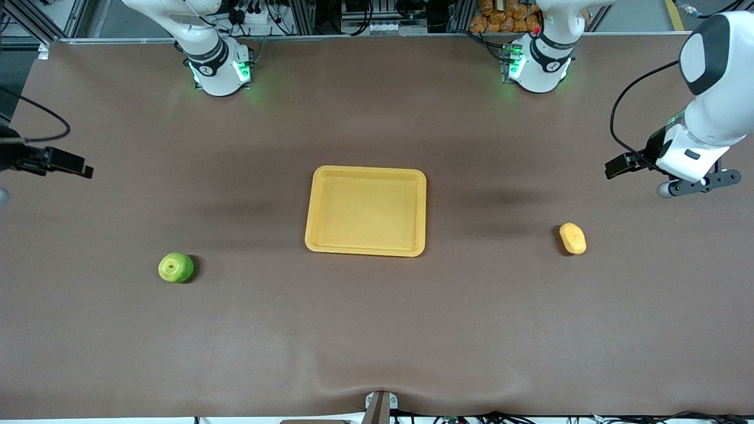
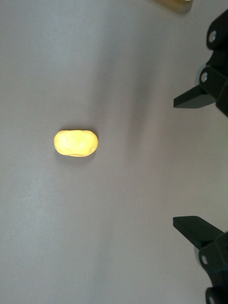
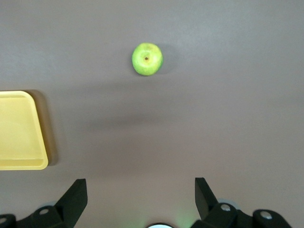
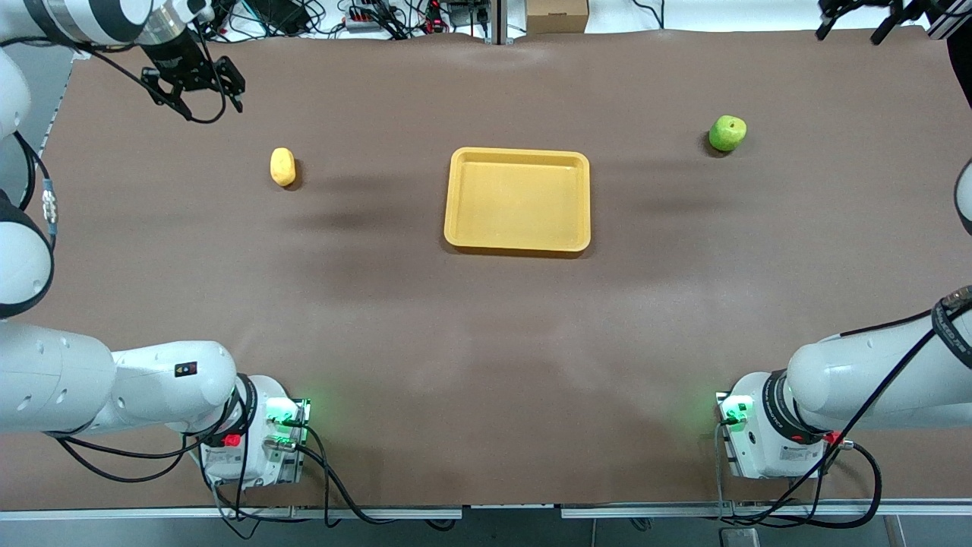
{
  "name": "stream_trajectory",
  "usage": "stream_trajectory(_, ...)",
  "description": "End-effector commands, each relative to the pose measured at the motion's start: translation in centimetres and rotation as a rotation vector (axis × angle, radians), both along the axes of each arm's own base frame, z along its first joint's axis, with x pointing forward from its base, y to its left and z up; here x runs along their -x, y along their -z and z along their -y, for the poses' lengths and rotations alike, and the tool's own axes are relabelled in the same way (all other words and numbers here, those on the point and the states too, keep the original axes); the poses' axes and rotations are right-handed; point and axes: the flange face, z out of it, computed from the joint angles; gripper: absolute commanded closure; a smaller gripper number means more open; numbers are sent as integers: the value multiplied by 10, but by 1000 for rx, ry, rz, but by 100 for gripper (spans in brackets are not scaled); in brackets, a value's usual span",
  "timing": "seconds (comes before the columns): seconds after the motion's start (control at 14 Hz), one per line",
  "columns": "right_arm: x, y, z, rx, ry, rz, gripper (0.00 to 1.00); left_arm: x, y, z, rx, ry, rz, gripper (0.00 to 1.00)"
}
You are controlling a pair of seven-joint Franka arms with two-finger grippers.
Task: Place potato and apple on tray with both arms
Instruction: 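Reach the right gripper to the apple while the left gripper reaches the potato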
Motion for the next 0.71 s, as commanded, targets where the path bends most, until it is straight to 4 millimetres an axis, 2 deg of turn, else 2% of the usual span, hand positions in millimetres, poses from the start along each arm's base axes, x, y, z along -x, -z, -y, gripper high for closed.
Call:
stream_trajectory(0.0, -20, 30, 10, -9, 15, -29, 0, 10, 10, -2, 2, -2, 8, 0)
stream_trajectory(0.14, -32, 59, 7, -9, 8, -59, 0, 11, 20, -3, 3, -2, 15, 0)
stream_trajectory(0.36, -40, 82, 8, -12, 8, -77, 0, 8, 35, -2, 5, 2, 24, 0)
stream_trajectory(0.64, -65, 152, 8, -11, 21, -102, 0, 2, 50, -3, 10, -19, 35, 0)
